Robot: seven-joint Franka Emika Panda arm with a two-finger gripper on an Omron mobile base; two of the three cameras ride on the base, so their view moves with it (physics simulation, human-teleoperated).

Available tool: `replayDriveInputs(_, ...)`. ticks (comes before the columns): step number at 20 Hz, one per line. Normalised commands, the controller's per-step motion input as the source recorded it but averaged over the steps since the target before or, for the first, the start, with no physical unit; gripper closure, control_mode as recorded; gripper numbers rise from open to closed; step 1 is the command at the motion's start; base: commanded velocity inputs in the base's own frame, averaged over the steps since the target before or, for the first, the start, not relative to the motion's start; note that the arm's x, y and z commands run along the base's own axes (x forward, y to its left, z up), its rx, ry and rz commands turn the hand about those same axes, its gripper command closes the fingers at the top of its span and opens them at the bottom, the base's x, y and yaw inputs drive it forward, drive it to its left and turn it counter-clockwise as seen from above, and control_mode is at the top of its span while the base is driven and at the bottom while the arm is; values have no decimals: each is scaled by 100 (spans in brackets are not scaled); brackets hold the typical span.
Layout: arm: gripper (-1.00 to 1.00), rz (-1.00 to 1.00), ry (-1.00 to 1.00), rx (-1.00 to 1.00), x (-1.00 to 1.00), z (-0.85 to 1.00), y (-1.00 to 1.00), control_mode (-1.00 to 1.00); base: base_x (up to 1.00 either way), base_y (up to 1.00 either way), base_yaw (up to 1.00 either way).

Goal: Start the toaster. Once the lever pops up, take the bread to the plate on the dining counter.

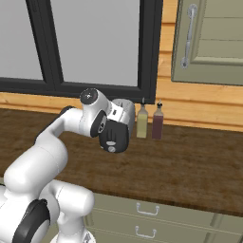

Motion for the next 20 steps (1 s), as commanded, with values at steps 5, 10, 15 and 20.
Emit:
replayDriveInputs(5,-100,0,0,0,0,0,0,-100,0,0,0)
replayDriveInputs(10,-100,0,0,0,0,0,0,-100,0,0,0)
replayDriveInputs(15,-100,0,0,0,0,0,0,-100,0,0,0)
replayDriveInputs(20,-100,0,0,0,0,0,0,-100,0,0,0)
